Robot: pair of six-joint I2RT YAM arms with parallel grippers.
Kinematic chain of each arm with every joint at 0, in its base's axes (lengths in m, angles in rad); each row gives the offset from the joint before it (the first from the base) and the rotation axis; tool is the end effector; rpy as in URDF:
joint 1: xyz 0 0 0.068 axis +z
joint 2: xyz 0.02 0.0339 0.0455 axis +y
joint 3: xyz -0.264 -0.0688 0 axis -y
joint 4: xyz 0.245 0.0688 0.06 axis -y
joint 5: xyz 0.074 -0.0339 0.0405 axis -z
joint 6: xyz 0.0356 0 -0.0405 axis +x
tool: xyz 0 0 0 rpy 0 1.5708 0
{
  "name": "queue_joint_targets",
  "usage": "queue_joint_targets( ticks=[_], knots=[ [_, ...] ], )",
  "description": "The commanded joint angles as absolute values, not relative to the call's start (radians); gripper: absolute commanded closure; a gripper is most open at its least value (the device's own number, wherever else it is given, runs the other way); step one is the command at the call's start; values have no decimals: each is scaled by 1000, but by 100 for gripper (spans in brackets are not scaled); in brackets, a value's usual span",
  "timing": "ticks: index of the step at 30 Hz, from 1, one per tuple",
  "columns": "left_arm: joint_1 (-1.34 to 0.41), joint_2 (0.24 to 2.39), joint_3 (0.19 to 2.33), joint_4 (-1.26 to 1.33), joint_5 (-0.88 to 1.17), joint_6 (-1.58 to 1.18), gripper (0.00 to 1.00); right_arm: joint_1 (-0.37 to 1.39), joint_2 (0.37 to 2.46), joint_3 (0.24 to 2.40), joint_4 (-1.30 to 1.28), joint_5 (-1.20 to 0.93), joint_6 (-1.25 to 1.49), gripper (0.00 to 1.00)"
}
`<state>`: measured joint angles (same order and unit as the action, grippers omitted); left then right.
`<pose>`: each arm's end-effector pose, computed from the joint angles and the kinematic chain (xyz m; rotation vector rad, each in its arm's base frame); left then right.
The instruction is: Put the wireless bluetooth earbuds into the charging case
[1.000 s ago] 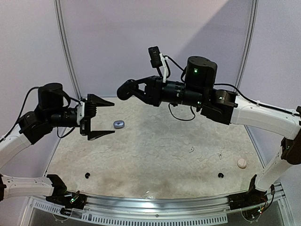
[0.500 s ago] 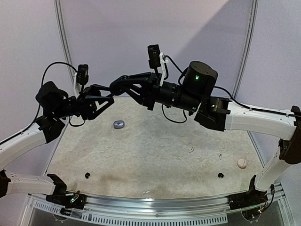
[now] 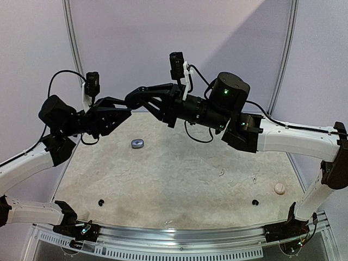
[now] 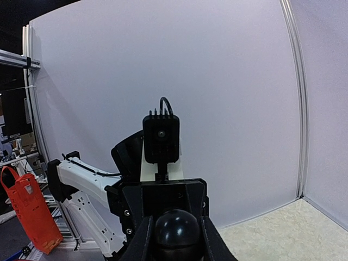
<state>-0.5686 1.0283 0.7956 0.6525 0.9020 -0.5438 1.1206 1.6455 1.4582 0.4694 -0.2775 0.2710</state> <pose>0.1734 -0.1440 0.3806 0.8927 1.1654 -1.4412 0.1633 0.3604 0.4202 -0.8173 1.1729 1.3498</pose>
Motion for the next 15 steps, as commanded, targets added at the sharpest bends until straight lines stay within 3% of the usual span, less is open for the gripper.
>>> queue_joint_targets(
  ticks=[1,10,15],
  knots=[
    [-587,1040,817,671,903,-542,57,1129,1666,1456,481,-257,259,100],
    [-603,1054,832,678,900,-533,61,1128,1674,1458,462,-253,261,100],
    [-606,1057,838,676,900,-529,70,1128,1675,1448,459,-255,264,100]
  ],
)
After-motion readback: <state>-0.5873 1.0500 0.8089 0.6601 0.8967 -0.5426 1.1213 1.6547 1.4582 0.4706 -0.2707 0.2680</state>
